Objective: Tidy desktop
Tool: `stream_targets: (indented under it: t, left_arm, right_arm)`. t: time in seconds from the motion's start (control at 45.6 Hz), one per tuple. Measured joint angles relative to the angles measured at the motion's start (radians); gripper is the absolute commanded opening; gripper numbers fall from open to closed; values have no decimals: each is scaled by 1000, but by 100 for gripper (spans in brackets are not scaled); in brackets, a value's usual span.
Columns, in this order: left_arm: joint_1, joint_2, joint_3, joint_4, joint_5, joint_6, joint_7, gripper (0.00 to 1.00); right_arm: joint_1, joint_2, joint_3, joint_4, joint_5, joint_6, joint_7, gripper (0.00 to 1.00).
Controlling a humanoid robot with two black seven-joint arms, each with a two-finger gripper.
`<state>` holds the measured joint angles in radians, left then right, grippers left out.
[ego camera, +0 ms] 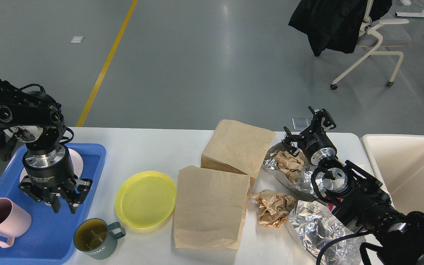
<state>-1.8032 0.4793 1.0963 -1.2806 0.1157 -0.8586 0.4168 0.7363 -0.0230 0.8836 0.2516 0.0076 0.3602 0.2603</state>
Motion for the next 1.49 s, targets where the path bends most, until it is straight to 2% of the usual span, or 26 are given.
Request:
stream_targets:
  t: [0.504, 0.679, 0.92, 1.052, 1.205, 1.49]
  left_arm:
    - [-52, 62, 2, 4, 0, -90, 1, 96]
    - [-152, 130, 29, 5, 1, -100, -1, 96]
    - [-371, 156, 205, 5, -2, -61, -17, 96]
    - [-456, 152, 260, 5, -3, -44, -53, 96]
    - [-491, 148, 258, 5, -3, -47, -74, 96]
    - [-509, 146, 197, 4, -5, -49, -75, 96]
  right_arm:
    - [0, 0, 0, 0, 0, 0, 0, 100]
    - [0, 0, 0, 0, 0, 0, 0, 100]
    - [0, 0, 0, 0, 0, 0, 0, 100]
    - [0, 0, 0, 0, 0, 0, 0, 100]
    - [0, 0, 0, 0, 0, 0, 0, 100]
    - [0, 0, 0, 0, 0, 0, 0, 100]
